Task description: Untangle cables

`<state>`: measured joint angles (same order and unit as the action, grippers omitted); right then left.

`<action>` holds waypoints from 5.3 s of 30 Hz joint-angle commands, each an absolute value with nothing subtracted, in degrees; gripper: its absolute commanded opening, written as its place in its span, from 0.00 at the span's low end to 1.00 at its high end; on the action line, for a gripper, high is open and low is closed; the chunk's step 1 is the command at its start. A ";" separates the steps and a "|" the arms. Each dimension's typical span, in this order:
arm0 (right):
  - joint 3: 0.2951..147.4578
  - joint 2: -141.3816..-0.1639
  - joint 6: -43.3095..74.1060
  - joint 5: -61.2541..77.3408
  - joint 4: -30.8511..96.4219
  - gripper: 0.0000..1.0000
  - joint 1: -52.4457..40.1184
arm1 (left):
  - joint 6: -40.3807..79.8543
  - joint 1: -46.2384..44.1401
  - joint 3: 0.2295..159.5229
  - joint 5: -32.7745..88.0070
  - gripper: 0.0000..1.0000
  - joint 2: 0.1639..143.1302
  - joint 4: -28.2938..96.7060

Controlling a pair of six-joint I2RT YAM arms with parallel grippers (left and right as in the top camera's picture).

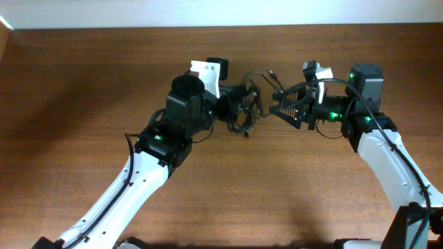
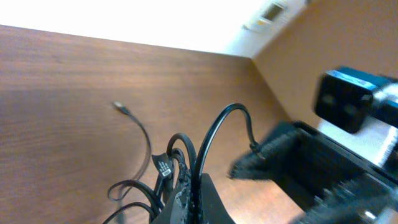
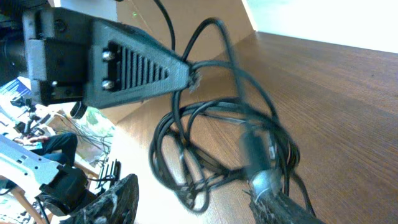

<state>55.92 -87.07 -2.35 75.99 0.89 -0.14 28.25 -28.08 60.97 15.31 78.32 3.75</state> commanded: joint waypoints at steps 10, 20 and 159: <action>56.16 -87.29 -0.93 67.16 0.89 0.58 -0.03 | 27.11 -28.08 61.65 -3.49 0.00 77.91 4.29; 56.16 -87.29 -0.36 61.21 1.28 0.62 -0.03 | 25.17 -27.94 61.65 -15.99 0.00 77.89 4.78; 56.21 -87.35 16.19 88.90 -1.80 0.04 17.10 | 17.34 -26.74 61.67 12.73 0.99 80.68 16.69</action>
